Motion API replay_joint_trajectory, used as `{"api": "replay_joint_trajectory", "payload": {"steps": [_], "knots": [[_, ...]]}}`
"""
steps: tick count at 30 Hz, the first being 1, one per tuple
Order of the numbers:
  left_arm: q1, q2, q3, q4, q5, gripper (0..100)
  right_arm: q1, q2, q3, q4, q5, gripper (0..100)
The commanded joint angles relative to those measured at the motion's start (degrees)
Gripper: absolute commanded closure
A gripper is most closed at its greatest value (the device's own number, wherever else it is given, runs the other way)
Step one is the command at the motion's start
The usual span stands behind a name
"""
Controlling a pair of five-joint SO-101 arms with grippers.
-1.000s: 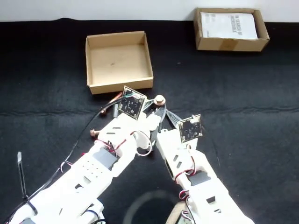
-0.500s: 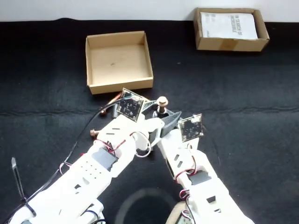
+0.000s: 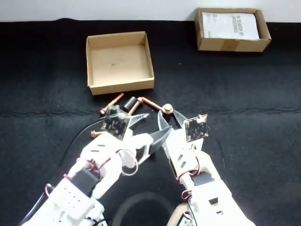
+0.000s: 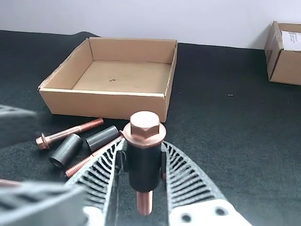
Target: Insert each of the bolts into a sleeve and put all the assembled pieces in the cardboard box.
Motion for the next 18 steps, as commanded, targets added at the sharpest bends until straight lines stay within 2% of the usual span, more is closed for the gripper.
{"api": "replay_joint_trajectory", "payload": {"steps": [1,6,8,12,18], "knots": [[-2.5,-14.2,-0.1,1.8,-0.4,80,1.0,-0.2,-0.5,-0.9,-0.4,99.1],[-5.9,-31.3,0.0,1.7,-2.8,100,1.0,-0.2,0.0,-0.8,-0.4,99.1],[-8.3,-31.1,-1.2,1.7,-5.1,98,1.0,-0.2,0.0,-0.7,-0.7,99.1],[-17.5,-29.7,-2.1,1.8,-4.0,99,0.9,-0.6,-2.8,5.8,-0.9,99.1],[-28.2,-29.7,5.2,1.7,-3.1,99,1.0,-0.5,-15.8,23.0,-10.6,99.1]]}}
